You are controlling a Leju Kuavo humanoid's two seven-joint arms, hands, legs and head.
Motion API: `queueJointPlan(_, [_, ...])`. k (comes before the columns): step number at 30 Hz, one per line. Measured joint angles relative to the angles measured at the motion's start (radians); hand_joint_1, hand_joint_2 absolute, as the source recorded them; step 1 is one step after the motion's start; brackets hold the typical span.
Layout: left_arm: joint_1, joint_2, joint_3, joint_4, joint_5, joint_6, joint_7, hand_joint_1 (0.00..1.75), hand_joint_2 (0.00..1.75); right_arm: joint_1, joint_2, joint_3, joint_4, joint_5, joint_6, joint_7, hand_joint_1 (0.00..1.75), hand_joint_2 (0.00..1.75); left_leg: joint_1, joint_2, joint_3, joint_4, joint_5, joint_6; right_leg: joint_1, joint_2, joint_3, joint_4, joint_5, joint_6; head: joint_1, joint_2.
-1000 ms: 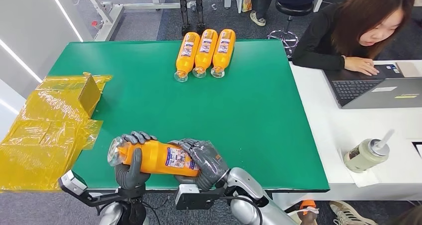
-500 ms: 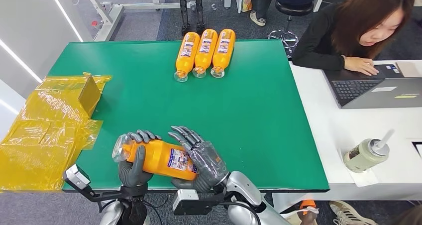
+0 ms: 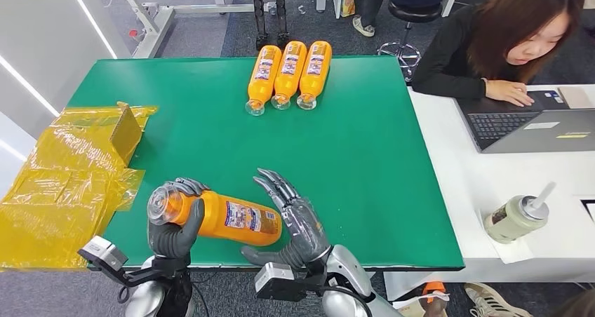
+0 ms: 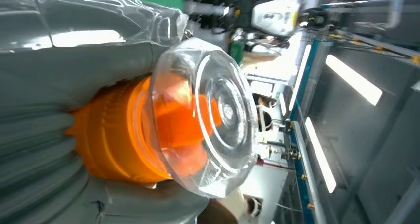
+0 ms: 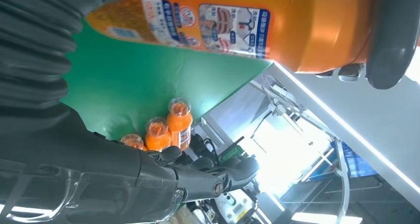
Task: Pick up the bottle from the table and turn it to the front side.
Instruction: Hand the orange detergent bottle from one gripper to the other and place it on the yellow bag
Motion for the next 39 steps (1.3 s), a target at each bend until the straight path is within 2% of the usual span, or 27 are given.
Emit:
queueJointPlan(4, [0.001, 0.055, 0.014, -0.059, -0.096, 0.014, 0.036, 1.75, 1.75, 0.000, 0.000, 0.000, 0.009, -0.016, -0.009, -0.017, 0.00, 0.00, 0.000, 0.000, 0.000, 0.000, 0.000, 0.000, 0.000, 0.000, 0.000, 0.000, 0.000, 0.000, 0.000, 0.000])
queueJointPlan(10, [-0.002, 0.133, 0.030, -0.113, -0.137, -0.002, 0.078, 1.75, 1.75, 0.002, -0.003, -0.004, 0.017, -0.021, -0.024, -0.023, 0.00, 0.00, 0.000, 0.000, 0.000, 0.000, 0.000, 0.000, 0.000, 0.000, 0.000, 0.000, 0.000, 0.000, 0.000, 0.000])
queueJointPlan(13, [-0.027, 0.191, 0.029, -0.119, -0.154, -0.019, 0.117, 1.75, 1.75, 0.012, -0.009, -0.013, 0.015, -0.020, -0.041, -0.012, 0.00, 0.00, 0.000, 0.000, 0.000, 0.000, 0.001, -0.001, 0.000, 0.000, -0.001, 0.000, 0.000, 0.000, 0.000, 0.000])
queueJointPlan(16, [-0.082, 0.273, 0.029, -0.120, -0.149, -0.039, 0.157, 1.75, 1.75, 0.037, -0.016, -0.029, 0.006, -0.015, -0.052, 0.000, 0.00, 0.00, 0.000, 0.000, 0.000, 0.000, 0.001, -0.001, 0.000, 0.000, -0.001, 0.001, 0.000, -0.001, 0.000, 0.000])
queueJointPlan(19, [-0.153, 0.403, 0.029, -0.113, -0.157, -0.043, 0.190, 1.75, 1.75, 0.075, -0.031, -0.048, -0.010, -0.013, -0.058, 0.003, 0.00, 0.00, 0.001, 0.001, 0.000, -0.001, 0.002, -0.003, 0.001, 0.001, -0.001, 0.001, 0.001, -0.002, 0.000, 0.000])
queueJointPlan(22, [-0.233, 0.531, 0.028, -0.059, -0.224, -0.016, 0.188, 1.75, 1.75, 0.112, -0.055, -0.067, -0.028, -0.014, -0.062, 0.001, 0.00, 0.00, 0.002, 0.001, 0.000, -0.001, 0.003, -0.004, 0.001, 0.002, -0.003, 0.002, 0.002, -0.003, 0.000, 0.000])
queueJointPlan(25, [-0.295, 0.610, 0.017, 0.018, -0.291, 0.026, 0.168, 1.75, 1.75, 0.138, -0.069, -0.080, -0.046, -0.014, -0.062, -0.001, 0.00, 0.00, 0.002, 0.002, 0.000, -0.001, 0.003, -0.005, 0.001, 0.002, -0.003, 0.002, 0.002, -0.005, 0.000, 0.000])
queueJointPlan(29, [-0.334, 0.660, -0.005, 0.085, -0.318, 0.053, 0.158, 1.75, 1.75, 0.156, -0.078, -0.087, -0.063, -0.013, -0.062, -0.001, 0.00, 0.00, 0.001, 0.004, 0.000, -0.001, 0.004, -0.005, 0.001, 0.003, -0.004, 0.002, 0.002, -0.005, 0.000, 0.000])
queueJointPlan(35, [-0.347, 0.688, -0.027, 0.122, -0.334, 0.072, 0.161, 1.75, 1.75, 0.164, -0.084, -0.090, -0.075, -0.012, -0.062, 0.000, 0.00, 0.00, 0.001, 0.004, 0.000, -0.001, 0.003, -0.005, 0.001, 0.004, -0.004, 0.002, 0.002, -0.005, 0.000, 0.000])
queueJointPlan(37, [-0.354, 0.691, -0.041, 0.139, -0.401, 0.123, 0.174, 1.75, 1.75, 0.172, -0.085, -0.093, -0.083, -0.004, -0.060, 0.009, 0.00, 0.00, 0.001, 0.004, 0.000, -0.001, 0.003, -0.005, 0.001, 0.004, -0.004, 0.001, 0.002, -0.005, 0.000, 0.000])
queueJointPlan(39, [-0.373, 0.683, -0.067, 0.191, -0.514, 0.222, 0.180, 1.75, 1.75, 0.198, -0.090, -0.101, -0.103, 0.013, -0.059, 0.024, 0.00, 0.00, 0.001, 0.003, 0.000, -0.001, 0.003, -0.005, 0.001, 0.003, -0.004, 0.001, 0.002, -0.005, 0.000, 0.000])
